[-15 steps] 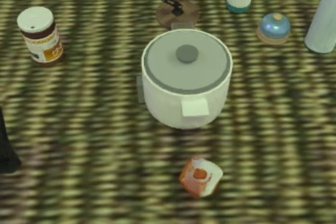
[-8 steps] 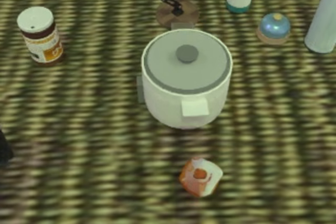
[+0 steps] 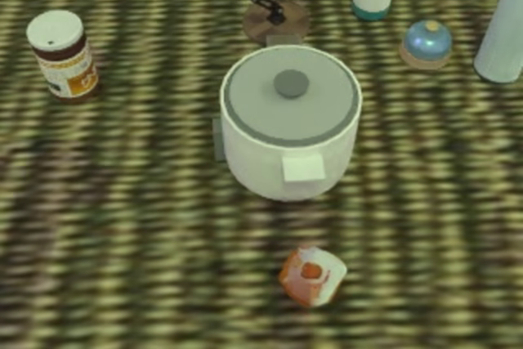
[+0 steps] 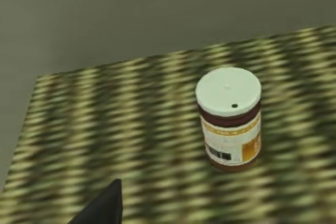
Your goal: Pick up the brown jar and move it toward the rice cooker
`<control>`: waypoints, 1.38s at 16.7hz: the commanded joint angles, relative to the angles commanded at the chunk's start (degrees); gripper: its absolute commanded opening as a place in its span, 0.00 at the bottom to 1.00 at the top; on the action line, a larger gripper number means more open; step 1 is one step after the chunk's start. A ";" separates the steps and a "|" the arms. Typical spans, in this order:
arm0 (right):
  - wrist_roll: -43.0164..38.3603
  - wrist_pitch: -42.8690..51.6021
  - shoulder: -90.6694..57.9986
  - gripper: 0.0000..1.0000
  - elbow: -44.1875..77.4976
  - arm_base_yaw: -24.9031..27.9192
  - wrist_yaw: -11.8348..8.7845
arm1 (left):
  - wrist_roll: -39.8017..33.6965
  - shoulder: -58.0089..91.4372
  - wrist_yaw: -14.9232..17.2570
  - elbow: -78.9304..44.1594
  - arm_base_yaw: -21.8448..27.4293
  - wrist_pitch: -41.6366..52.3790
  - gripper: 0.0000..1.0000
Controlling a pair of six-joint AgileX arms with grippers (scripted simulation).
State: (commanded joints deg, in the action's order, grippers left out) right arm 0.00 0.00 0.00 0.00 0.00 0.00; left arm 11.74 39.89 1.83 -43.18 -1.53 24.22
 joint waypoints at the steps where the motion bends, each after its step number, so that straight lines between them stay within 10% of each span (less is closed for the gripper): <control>1: 0.00 0.00 0.00 1.00 0.00 0.00 0.00 | 1.53 5.31 0.40 -5.62 0.01 3.21 1.00; 23: 0.00 0.00 0.00 1.00 0.00 0.00 0.00 | 31.70 112.81 6.76 -119.48 -0.10 65.84 1.00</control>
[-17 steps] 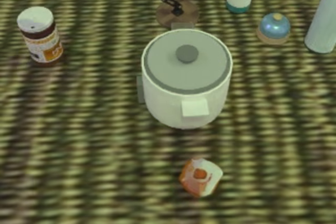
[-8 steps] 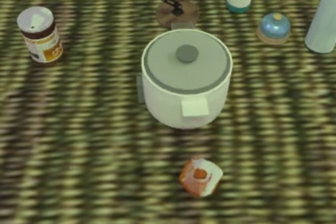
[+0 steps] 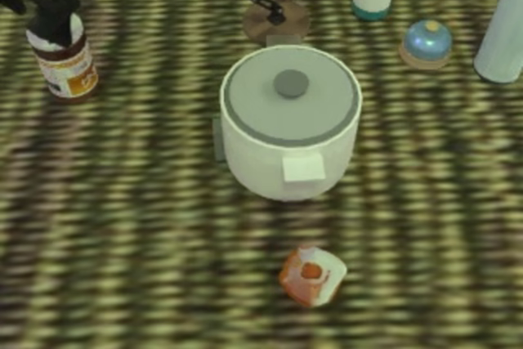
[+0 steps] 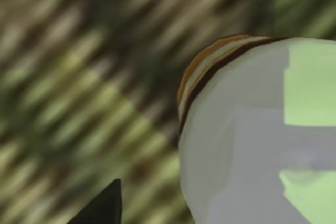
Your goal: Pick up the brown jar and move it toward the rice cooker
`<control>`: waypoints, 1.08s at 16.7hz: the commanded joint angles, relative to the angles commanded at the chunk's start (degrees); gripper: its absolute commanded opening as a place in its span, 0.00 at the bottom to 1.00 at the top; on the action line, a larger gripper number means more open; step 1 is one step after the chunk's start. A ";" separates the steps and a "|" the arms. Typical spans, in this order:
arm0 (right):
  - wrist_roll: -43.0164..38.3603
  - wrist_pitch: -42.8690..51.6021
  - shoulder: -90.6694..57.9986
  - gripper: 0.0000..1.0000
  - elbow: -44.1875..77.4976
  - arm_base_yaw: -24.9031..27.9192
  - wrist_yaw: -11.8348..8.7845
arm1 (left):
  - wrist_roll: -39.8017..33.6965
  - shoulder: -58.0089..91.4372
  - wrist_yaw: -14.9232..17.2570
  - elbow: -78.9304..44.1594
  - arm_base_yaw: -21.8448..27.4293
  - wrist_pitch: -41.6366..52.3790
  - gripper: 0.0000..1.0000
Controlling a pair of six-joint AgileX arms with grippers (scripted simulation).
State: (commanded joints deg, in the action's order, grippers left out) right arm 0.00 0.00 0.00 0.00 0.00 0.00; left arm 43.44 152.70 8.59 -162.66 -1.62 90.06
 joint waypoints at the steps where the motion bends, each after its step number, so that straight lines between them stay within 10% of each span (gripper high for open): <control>1: 0.00 0.00 0.00 1.00 0.00 0.00 0.00 | 0.44 1.56 0.02 -1.67 -0.05 0.85 1.00; 18: 0.00 0.00 0.00 1.00 0.00 0.00 0.00 | 0.22 -1.36 -0.14 16.18 0.58 -13.05 1.00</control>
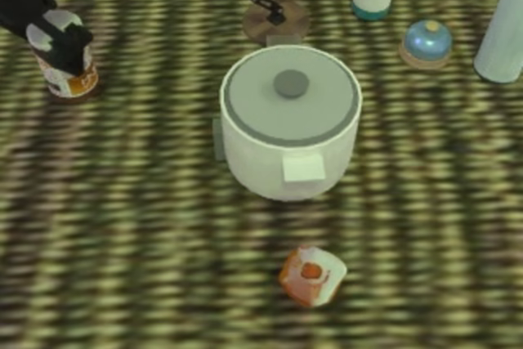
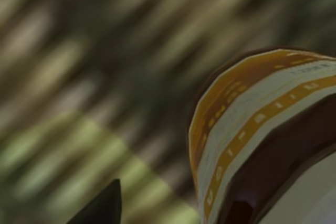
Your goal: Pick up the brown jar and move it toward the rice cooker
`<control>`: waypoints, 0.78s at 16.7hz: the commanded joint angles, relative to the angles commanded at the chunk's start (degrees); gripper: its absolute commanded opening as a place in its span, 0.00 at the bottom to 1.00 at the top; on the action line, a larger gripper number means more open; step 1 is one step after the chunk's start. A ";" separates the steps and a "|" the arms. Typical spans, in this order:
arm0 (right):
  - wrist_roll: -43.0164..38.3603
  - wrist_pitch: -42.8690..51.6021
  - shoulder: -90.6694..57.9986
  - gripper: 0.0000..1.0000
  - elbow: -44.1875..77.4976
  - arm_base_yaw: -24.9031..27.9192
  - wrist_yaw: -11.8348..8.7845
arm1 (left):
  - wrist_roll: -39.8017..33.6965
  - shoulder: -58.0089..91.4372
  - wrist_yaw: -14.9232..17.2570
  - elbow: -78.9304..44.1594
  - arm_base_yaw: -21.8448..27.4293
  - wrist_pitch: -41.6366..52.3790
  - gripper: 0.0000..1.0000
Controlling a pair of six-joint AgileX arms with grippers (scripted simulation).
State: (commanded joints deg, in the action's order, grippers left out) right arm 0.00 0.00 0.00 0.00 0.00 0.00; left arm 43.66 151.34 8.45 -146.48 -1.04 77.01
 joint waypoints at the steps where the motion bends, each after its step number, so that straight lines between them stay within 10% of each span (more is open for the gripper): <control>1: 0.00 0.00 0.00 1.00 0.00 0.00 0.00 | -0.02 -0.23 -0.01 1.00 0.03 -0.94 1.00; 5: 0.00 0.00 0.00 1.00 0.00 0.00 0.00 | -0.04 -0.33 -0.01 1.41 0.04 -1.32 1.00; 13: 0.00 0.00 0.00 1.00 0.00 0.00 0.00 | -0.04 -0.33 -0.01 1.41 0.04 -1.32 0.40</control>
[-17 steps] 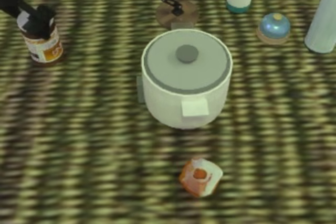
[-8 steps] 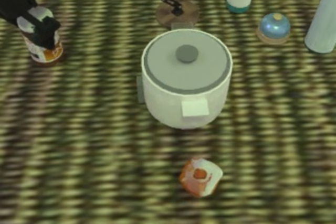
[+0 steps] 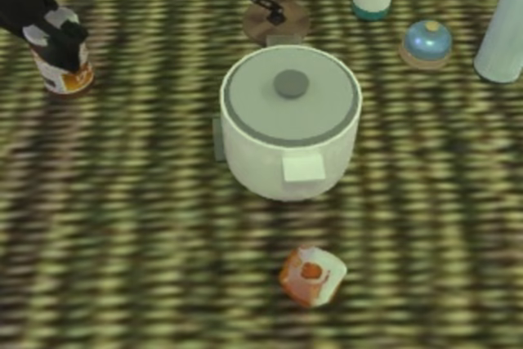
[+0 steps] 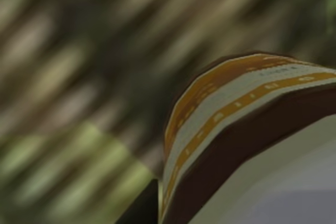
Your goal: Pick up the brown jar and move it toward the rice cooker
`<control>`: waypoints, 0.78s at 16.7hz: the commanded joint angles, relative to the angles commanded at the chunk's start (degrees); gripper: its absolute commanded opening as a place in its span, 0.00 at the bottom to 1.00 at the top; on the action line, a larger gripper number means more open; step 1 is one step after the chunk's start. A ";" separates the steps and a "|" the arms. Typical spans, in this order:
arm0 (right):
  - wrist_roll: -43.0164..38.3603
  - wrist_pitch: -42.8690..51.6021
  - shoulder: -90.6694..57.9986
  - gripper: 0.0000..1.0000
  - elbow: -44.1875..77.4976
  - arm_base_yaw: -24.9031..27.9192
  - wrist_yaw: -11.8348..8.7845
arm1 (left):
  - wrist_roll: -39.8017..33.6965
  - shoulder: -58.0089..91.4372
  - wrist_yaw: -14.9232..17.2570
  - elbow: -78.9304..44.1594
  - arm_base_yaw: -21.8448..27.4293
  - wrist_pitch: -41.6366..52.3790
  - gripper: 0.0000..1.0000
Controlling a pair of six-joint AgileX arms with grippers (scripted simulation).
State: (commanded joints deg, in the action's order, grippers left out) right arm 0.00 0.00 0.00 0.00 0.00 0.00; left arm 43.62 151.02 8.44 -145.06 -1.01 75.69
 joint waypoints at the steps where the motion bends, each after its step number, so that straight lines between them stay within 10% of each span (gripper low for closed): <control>1: 0.00 0.00 0.00 1.00 0.00 0.00 0.00 | 0.00 0.00 0.00 0.00 0.00 0.00 0.32; 5: 0.00 0.00 0.00 1.00 0.00 0.00 0.00 | 0.00 0.00 0.00 0.00 0.00 0.00 0.02; 13: 0.00 0.00 0.00 1.00 0.00 0.00 0.00 | 0.00 0.00 0.00 0.00 0.00 0.00 0.00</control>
State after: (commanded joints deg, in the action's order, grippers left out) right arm 0.00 0.00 0.00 0.00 0.00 0.00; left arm 43.62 151.02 8.44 -145.06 -1.01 75.69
